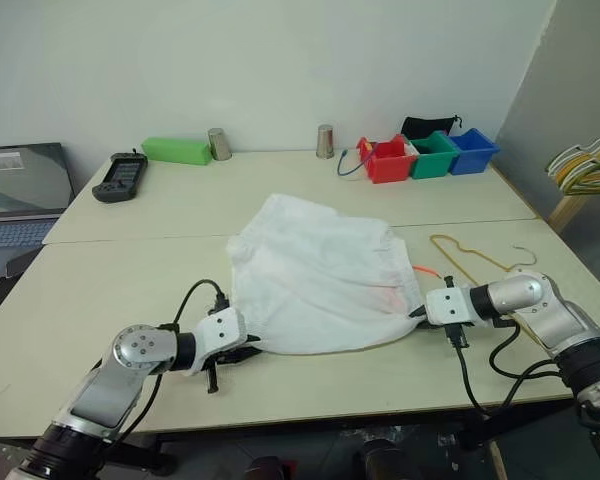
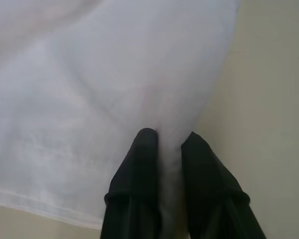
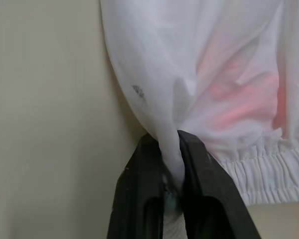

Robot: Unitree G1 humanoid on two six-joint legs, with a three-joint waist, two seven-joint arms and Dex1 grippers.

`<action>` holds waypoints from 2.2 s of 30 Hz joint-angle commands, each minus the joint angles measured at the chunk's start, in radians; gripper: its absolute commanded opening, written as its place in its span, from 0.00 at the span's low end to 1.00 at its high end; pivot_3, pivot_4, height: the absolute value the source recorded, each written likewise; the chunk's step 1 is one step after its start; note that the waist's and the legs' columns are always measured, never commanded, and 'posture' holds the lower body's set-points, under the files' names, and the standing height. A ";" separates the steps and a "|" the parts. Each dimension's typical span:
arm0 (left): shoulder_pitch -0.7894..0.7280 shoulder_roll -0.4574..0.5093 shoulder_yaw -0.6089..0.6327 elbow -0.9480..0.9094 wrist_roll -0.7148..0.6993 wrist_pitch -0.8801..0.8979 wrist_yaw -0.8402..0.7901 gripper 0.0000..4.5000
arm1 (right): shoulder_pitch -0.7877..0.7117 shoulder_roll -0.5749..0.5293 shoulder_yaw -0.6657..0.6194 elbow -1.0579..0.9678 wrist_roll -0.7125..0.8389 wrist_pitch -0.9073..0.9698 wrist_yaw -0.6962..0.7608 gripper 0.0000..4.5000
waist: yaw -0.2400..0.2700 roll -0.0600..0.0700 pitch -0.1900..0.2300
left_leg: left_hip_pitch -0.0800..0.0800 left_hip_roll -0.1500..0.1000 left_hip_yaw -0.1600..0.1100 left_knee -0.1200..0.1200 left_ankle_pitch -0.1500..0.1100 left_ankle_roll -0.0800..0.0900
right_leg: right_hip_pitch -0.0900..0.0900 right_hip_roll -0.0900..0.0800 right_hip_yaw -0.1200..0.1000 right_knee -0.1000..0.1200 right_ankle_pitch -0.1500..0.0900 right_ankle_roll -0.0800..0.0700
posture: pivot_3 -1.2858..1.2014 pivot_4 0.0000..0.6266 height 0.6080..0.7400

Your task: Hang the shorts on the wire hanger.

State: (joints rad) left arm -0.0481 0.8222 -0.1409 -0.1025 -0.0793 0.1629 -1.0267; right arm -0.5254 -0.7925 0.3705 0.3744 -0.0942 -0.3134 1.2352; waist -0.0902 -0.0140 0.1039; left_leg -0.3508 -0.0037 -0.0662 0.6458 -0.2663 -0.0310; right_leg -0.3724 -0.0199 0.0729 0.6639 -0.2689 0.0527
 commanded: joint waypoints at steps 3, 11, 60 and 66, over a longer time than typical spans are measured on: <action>0.062 0.057 0.072 -0.029 -0.024 0.005 -0.016 0.01 | 0.039 0.027 -0.031 -0.160 0.044 0.087 -0.007 0.00 | 0.002 0.000 0.000 | 0.000 0.000 -0.001 0.000 0.000 0.000 | 0.000 0.000 0.000 0.000 0.000 0.000 | 0.50 0.07 1.00; 0.330 0.240 0.195 -0.280 -0.201 0.093 -0.223 0.01 | 0.246 -0.118 -0.019 -0.553 0.145 0.325 0.141 0.00 | 0.011 0.000 0.000 | -0.007 0.000 -0.005 -0.001 -0.001 -0.001 | -0.006 -0.001 -0.002 -0.001 -0.003 -0.003 | 0.51 0.06 1.00; 0.086 0.271 0.151 0.080 -0.085 0.017 0.029 0.01 | -0.291 0.262 0.174 0.258 -0.254 0.085 -0.101 0.00 | 0.056 -0.011 -0.025 | -0.010 0.000 0.000 -0.003 0.026 -0.024 | -0.021 0.003 -0.014 0.016 0.015 -0.016 | 0.56 0.01 1.00; 0.267 0.347 0.169 -0.189 -0.187 0.113 -0.134 0.01 | -0.047 0.041 0.138 -0.289 -0.099 0.292 0.186 0.00 | 0.074 -0.013 -0.026 | 0.004 0.002 0.002 -0.004 0.026 -0.024 | -0.007 0.002 -0.012 0.016 0.008 -0.025 | 0.55 0.01 1.00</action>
State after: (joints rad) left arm 0.1853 1.1182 -0.0291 -0.2072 -0.2318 0.2413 -1.0991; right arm -0.5936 -0.6922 0.5434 0.2058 -0.2325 -0.0927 1.3350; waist -0.0164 -0.0266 0.0778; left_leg -0.3468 -0.0018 -0.0628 0.6417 -0.2413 -0.0555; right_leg -0.3796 -0.0181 0.0607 0.6793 -0.2610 0.0284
